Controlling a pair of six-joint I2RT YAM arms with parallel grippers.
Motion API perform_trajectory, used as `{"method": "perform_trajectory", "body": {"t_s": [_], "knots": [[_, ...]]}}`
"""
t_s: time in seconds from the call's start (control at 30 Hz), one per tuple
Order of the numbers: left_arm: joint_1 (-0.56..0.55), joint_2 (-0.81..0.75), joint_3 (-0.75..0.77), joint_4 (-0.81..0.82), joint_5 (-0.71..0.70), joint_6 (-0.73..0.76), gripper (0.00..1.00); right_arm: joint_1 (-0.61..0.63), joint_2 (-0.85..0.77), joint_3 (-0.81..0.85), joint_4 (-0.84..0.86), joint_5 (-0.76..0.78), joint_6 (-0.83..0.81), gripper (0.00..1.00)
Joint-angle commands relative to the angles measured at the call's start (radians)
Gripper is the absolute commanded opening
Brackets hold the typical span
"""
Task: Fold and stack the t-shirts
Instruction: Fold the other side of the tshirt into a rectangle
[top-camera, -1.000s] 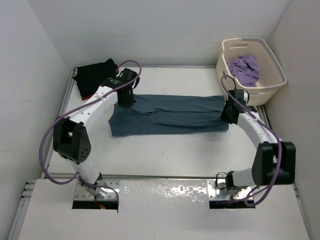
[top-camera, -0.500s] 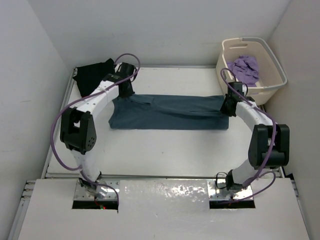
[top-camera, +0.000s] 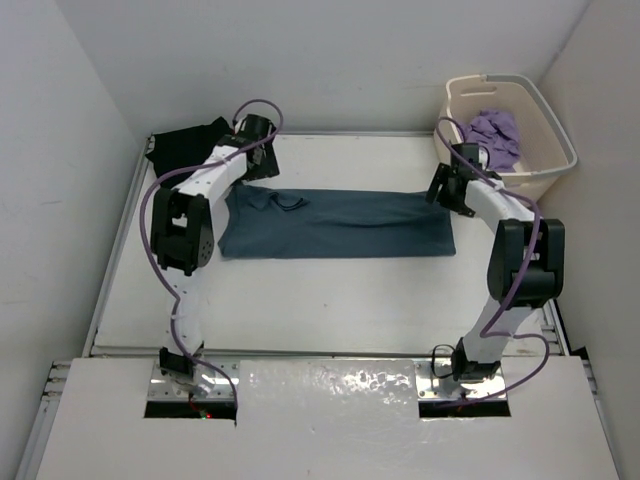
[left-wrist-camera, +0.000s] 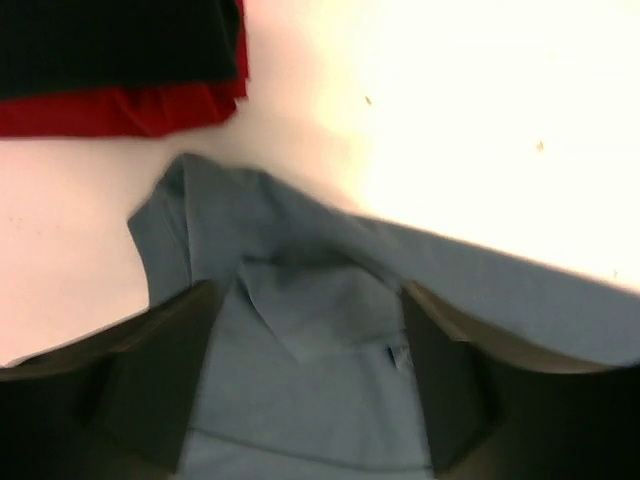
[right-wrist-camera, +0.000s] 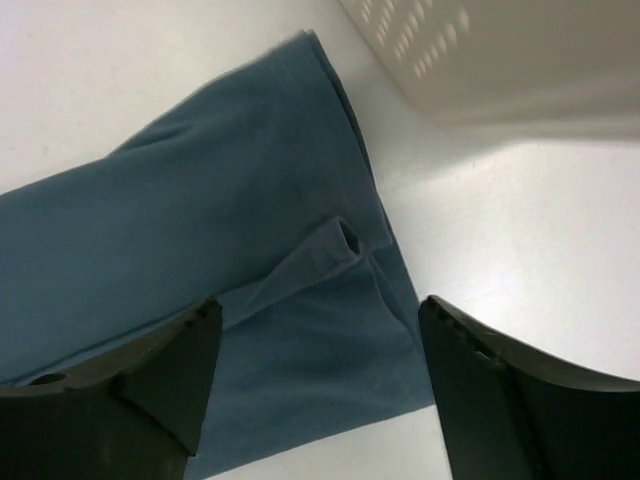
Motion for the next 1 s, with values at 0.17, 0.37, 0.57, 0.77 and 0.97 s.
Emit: {"method": "perform_trajectory", "body": {"t_s": [0.17, 0.37, 0.57, 0.77, 0.97], "knots": [[0.034, -0.112, -0.051, 0.078, 0.098, -0.027, 0.83, 0.044, -0.127, -0.049, 0.09, -0.153, -0.084, 0.99], [0.028, -0.243, -0.292, 0.206, 0.251, -0.072, 0.85, 0.122, -0.183, -0.127, 0.113, -0.205, -0.126, 0.99], [-0.04, -0.275, -0.409, 0.268, 0.344, -0.079, 0.86, 0.19, -0.138, -0.173, 0.161, -0.226, -0.097, 0.99], [-0.048, -0.175, -0.366, 0.297, 0.351, -0.073, 0.86, 0.195, -0.059, -0.17, 0.213, -0.264, -0.078, 0.99], [-0.045, -0.019, -0.205, 0.28, 0.295, -0.052, 0.86, 0.195, -0.003, -0.15, 0.214, -0.265, -0.084, 0.99]]}}
